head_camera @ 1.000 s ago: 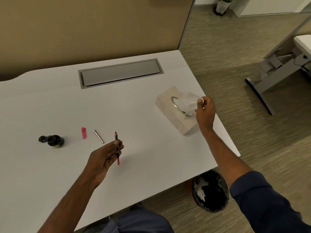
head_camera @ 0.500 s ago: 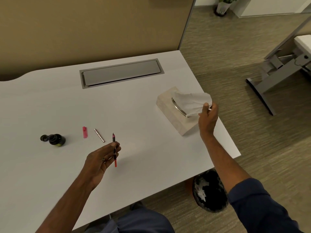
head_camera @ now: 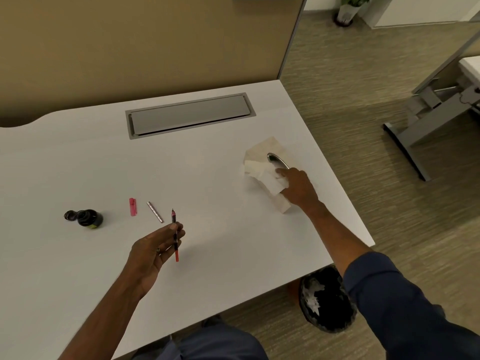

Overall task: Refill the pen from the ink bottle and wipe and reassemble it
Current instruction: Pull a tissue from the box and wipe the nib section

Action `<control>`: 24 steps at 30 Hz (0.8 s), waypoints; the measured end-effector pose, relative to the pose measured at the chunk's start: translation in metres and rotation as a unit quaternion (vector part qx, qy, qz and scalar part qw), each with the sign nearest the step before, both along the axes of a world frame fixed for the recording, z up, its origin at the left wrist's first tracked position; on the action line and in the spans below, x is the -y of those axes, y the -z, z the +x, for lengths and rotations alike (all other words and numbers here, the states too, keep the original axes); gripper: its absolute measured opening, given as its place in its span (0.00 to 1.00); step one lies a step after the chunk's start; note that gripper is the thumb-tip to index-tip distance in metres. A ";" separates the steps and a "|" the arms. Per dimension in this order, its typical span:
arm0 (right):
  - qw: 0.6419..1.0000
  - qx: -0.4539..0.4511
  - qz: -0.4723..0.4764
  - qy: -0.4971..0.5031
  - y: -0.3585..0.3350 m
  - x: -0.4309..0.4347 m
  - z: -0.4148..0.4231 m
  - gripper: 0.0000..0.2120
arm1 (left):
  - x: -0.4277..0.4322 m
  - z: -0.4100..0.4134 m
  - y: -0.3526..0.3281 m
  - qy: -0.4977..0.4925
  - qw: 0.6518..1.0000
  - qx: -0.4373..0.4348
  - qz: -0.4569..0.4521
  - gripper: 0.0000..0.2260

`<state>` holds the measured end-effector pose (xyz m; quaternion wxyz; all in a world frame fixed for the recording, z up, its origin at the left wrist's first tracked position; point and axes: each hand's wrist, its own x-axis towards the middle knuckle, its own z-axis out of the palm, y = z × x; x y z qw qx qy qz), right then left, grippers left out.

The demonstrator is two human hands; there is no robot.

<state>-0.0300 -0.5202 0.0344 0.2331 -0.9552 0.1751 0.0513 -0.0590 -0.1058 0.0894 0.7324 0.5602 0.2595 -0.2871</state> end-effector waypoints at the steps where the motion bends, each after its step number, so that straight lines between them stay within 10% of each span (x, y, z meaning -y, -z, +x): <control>1: 0.999 0.031 -0.018 0.005 0.001 -0.001 0.002 0.22 | -0.001 0.000 0.000 0.000 1.000 0.000 0.001 0.11; 7: 0.971 0.213 -0.014 0.108 -0.023 -0.001 0.014 0.08 | -0.003 0.003 0.000 -0.004 1.000 0.003 0.003 0.11; 14: 0.813 0.335 0.404 0.251 -0.101 0.001 0.009 0.15 | 0.002 0.002 0.003 0.009 1.000 0.006 0.003 0.12; 24: 0.804 0.189 0.504 0.252 -0.074 -0.035 -0.029 0.15 | 0.022 0.003 -0.014 0.068 0.996 0.053 0.026 0.09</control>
